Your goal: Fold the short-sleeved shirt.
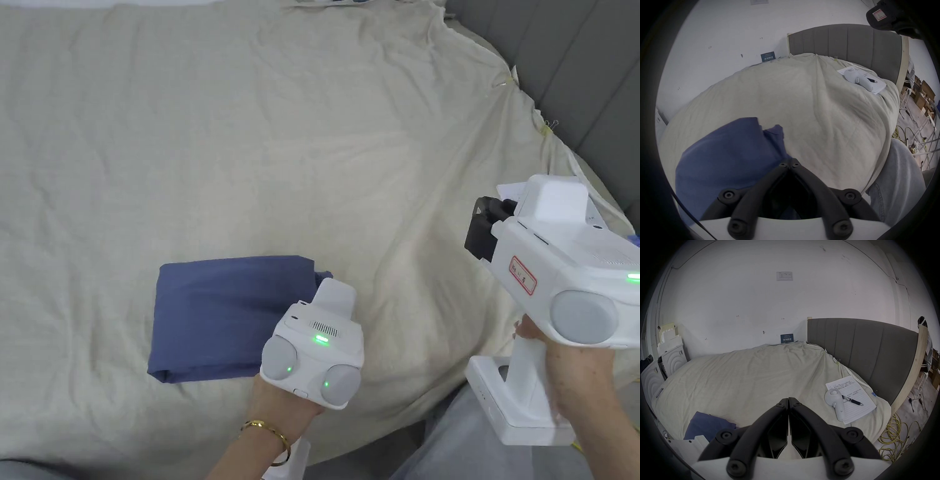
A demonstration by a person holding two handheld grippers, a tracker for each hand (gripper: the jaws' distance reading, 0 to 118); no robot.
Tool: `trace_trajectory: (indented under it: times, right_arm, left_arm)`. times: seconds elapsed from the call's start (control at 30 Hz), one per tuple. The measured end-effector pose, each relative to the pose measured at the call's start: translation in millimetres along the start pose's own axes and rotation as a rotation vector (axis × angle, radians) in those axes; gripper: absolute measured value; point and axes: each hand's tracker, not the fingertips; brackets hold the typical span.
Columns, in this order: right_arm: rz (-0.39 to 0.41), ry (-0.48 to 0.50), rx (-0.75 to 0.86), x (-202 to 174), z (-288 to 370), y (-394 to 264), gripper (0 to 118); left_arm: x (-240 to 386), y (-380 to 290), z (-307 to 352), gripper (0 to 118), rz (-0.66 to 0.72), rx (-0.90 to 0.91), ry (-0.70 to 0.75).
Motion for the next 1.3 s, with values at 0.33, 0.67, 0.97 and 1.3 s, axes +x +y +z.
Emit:
trace_trajectory:
  times: [0.33,0.67,0.97,1.3]
  right_arm:
    - [-0.011,0.007,0.039,-1.4,2.7,13.9,0]
    - [-0.004,0.132,0.101,-61.0,-0.3,27.9,0]
    - [0.026,0.269,0.16,-144.1,-14.7,15.7,0]
    - [0.064,0.369,-0.002,-230.2,-54.9,-63.3,0]
  left_arm:
    - [-56.1,70.5,67.6,0,0.252,0.224,-0.192]
    - [-159.5,54.3,130.9,0,0.29,0.502,0.241]
    - [-203.1,1.9,145.7,0,0.401,0.443,0.334]
    - [-215.9,-19.2,155.4,0,0.397,0.427,0.38]
